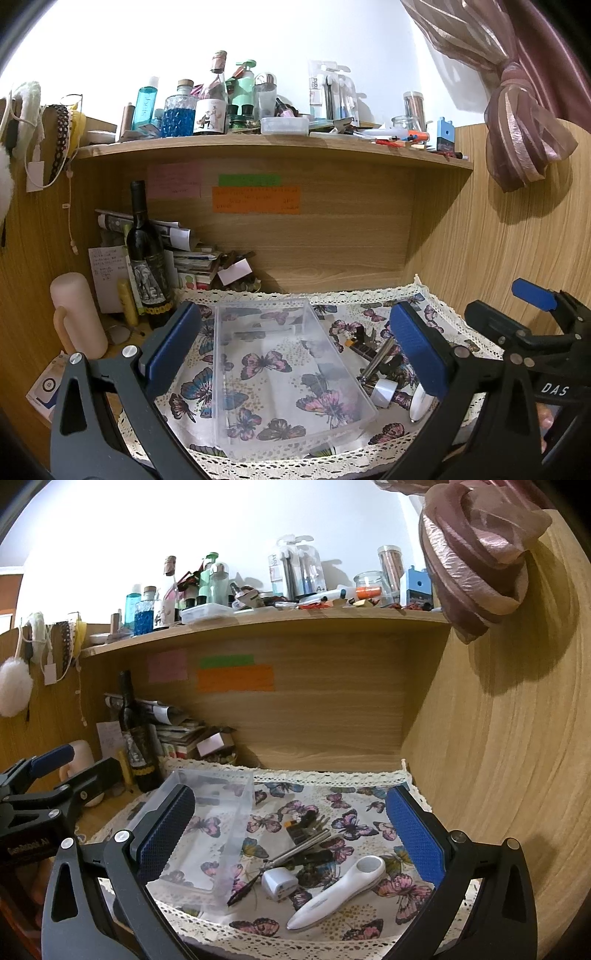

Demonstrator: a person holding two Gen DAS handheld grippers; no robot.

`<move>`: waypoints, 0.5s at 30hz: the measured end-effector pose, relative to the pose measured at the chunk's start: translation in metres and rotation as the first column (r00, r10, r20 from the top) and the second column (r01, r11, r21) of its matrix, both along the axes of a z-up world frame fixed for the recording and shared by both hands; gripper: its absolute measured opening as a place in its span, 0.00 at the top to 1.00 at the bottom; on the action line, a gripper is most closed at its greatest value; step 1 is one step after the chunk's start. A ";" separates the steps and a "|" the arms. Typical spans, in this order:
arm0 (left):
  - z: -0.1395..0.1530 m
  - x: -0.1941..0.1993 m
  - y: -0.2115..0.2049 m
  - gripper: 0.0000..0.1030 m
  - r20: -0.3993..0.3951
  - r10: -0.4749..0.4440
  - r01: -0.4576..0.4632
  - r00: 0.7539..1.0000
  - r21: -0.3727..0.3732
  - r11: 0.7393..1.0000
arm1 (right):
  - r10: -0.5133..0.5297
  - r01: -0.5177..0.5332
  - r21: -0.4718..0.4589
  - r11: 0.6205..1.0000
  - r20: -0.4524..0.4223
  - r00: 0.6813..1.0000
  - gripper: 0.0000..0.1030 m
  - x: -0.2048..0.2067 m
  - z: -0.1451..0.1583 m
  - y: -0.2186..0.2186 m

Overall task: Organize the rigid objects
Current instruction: 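Grasp the clear box wall with the left tool while the right tool approaches the white device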

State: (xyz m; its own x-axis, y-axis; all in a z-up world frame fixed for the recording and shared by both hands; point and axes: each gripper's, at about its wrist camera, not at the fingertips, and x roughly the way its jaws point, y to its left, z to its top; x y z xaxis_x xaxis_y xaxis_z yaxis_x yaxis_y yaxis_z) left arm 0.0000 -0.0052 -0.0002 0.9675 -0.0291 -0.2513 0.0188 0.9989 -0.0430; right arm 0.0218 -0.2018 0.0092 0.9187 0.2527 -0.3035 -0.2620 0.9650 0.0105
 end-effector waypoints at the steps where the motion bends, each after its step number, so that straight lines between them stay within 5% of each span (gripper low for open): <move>1: -0.001 0.001 0.001 0.00 -0.004 -0.001 0.001 1.000 -0.002 1.000 | 0.000 0.000 0.000 1.000 -0.004 1.000 0.00 0.002 -0.001 0.001; 3: -0.004 0.005 0.006 0.13 -0.028 0.012 -0.012 1.000 -0.008 1.000 | 0.005 -0.005 0.001 1.000 -0.017 1.000 0.01 0.005 -0.004 0.002; 9: -0.023 0.029 0.036 0.29 -0.150 0.055 -0.061 0.987 -0.039 0.997 | 0.000 0.001 0.010 1.000 -0.101 0.995 0.21 0.024 -0.018 0.001; 15: -0.056 0.065 0.080 0.53 -0.337 0.103 -0.129 0.936 -0.056 0.990 | -0.019 0.020 0.004 1.000 -0.209 0.978 0.40 0.045 -0.038 -0.002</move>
State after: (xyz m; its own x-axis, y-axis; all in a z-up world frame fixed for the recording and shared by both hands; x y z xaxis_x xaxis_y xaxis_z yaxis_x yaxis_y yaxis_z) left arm 0.0647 0.0752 -0.0558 0.8268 0.0464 -0.5607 -0.1250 0.9868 -0.1026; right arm 0.0673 -0.2034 -0.0291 0.8399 0.2382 -0.4877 -0.2347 0.9696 0.0694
